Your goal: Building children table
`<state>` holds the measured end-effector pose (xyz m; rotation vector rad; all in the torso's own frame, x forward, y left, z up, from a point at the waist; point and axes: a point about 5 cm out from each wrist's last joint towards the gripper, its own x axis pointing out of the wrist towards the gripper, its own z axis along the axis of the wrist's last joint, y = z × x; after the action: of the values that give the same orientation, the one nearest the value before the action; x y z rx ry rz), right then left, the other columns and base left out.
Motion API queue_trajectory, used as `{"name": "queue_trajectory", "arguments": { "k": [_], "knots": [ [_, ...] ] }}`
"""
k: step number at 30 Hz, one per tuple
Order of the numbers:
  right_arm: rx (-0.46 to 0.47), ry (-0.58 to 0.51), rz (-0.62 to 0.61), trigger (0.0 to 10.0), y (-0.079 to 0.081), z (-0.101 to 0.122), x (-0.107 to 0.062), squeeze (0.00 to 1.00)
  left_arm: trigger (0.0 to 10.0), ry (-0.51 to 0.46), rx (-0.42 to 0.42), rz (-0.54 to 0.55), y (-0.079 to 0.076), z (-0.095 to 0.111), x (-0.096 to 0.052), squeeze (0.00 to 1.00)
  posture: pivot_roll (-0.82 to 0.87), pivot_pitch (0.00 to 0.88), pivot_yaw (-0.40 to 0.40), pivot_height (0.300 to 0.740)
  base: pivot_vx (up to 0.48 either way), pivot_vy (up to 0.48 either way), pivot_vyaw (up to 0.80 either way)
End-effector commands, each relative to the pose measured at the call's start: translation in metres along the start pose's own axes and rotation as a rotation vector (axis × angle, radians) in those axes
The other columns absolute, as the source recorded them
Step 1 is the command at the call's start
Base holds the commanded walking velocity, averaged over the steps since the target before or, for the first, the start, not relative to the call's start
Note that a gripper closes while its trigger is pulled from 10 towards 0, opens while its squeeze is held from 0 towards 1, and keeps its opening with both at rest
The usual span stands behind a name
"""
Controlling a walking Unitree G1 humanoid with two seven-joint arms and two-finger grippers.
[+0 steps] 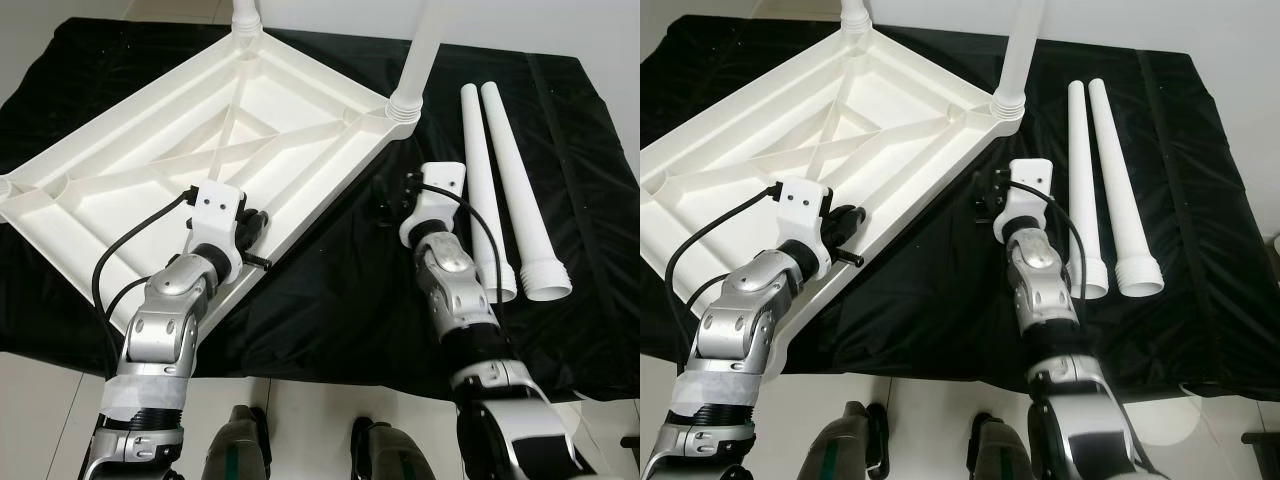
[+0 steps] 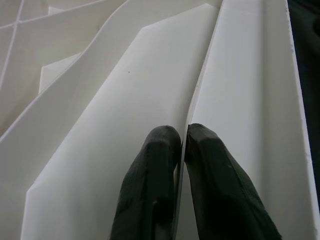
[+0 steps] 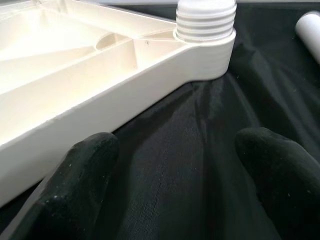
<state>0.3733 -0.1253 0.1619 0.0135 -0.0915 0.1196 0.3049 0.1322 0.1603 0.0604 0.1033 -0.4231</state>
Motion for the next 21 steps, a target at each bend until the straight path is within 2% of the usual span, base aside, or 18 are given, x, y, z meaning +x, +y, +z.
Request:
{"name": "queue_trajectory", "arguments": {
  "k": [1,4,5,9,11,13,15,18,21],
  "knots": [
    [0.013,0.020,-0.003,10.0,0.000,-0.007,-0.001,0.00,0.0,0.094,-0.031,0.053,-0.001,-0.020,-0.002,0.00,0.10,0.225,0.010,0.740,0.000,0.000,0.00],
    [0.011,0.037,0.031,10.0,0.008,-0.007,0.006,0.00,0.0,0.095,-0.035,0.039,-0.006,-0.020,-0.005,0.00,0.10,0.227,0.009,0.740,0.000,0.000,0.00],
    [0.007,0.051,0.075,10.0,0.016,-0.007,0.013,0.00,0.0,0.099,-0.042,0.022,-0.015,-0.020,-0.007,0.00,0.11,0.235,0.009,0.740,0.000,0.000,0.00],
    [0.003,0.054,0.090,10.0,0.018,-0.006,0.015,0.00,0.0,0.101,-0.044,0.017,-0.019,-0.020,-0.007,0.00,0.11,0.238,0.010,0.740,0.000,0.000,0.00],
    [-0.006,0.055,0.146,10.0,0.027,-0.004,0.019,0.00,0.0,0.097,-0.056,-0.020,-0.032,-0.019,-0.006,0.00,0.11,0.240,0.009,0.740,0.000,0.000,0.00],
    [-0.006,0.055,0.146,10.0,0.027,-0.004,0.019,0.00,0.0,0.097,-0.056,-0.020,-0.032,-0.019,-0.006,0.00,0.11,0.240,0.009,0.740,0.000,0.000,0.00],
    [-0.014,0.055,0.183,10.0,0.034,-0.001,0.022,0.00,0.0,0.091,-0.066,-0.057,-0.044,-0.017,-0.004,0.00,0.11,0.240,0.008,0.740,0.000,0.000,0.00],
    [-0.008,0.050,0.204,10.0,0.038,0.001,0.024,0.00,0.0,0.084,-0.070,-0.079,-0.051,-0.015,-0.002,0.00,0.11,0.242,0.007,0.740,0.000,0.000,0.00],
    [-0.010,0.027,0.256,10.0,0.050,0.006,0.026,0.00,0.0,0.064,-0.073,-0.152,-0.072,-0.008,0.004,0.00,0.11,0.242,0.012,0.740,0.000,0.000,0.00]
  ]
}}
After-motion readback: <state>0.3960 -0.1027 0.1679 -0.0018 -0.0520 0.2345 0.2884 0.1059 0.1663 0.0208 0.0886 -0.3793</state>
